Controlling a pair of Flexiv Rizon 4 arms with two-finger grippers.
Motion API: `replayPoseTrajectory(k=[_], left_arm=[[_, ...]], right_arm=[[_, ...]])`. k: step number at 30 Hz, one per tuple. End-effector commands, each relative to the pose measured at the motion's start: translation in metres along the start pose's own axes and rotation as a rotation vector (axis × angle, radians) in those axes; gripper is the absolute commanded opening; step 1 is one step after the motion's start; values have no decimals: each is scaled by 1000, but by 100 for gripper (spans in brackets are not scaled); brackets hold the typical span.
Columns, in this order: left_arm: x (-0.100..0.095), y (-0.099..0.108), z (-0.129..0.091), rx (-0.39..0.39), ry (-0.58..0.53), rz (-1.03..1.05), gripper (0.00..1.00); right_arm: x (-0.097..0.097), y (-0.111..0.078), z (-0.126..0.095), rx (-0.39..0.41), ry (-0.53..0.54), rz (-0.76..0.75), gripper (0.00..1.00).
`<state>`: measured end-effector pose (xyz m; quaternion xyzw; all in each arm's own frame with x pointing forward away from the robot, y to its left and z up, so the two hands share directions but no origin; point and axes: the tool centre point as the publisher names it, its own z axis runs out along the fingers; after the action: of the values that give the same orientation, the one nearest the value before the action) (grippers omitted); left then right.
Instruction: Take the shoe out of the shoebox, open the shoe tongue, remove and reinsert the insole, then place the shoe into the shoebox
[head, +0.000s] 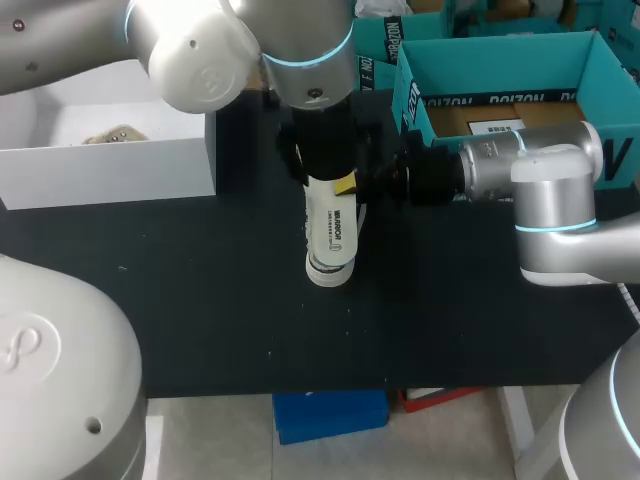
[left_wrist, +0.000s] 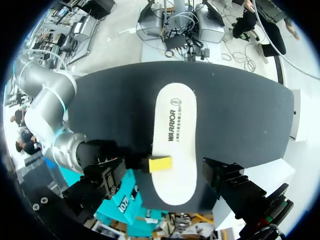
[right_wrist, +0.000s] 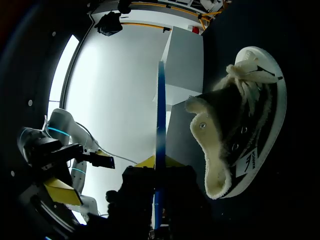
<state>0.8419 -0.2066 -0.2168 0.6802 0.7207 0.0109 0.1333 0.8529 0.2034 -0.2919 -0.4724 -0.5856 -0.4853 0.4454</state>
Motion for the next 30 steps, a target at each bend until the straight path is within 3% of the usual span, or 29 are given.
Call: replayPoseTrajectory(k=[1, 14, 17, 30], left_arm=[[-2, 19, 8, 19, 8, 3, 100], [4, 75, 24, 54, 12, 10, 100], [5, 85, 28, 87, 1, 13, 100], [6, 120, 43, 88, 34, 18, 100]], right_arm=[[-1, 0, 1, -1, -1, 0, 0], [-1, 0, 1, -1, -1, 0, 0], [-1, 0, 1, -1, -1, 0, 0], [-1, 0, 1, -1, -1, 0, 0]])
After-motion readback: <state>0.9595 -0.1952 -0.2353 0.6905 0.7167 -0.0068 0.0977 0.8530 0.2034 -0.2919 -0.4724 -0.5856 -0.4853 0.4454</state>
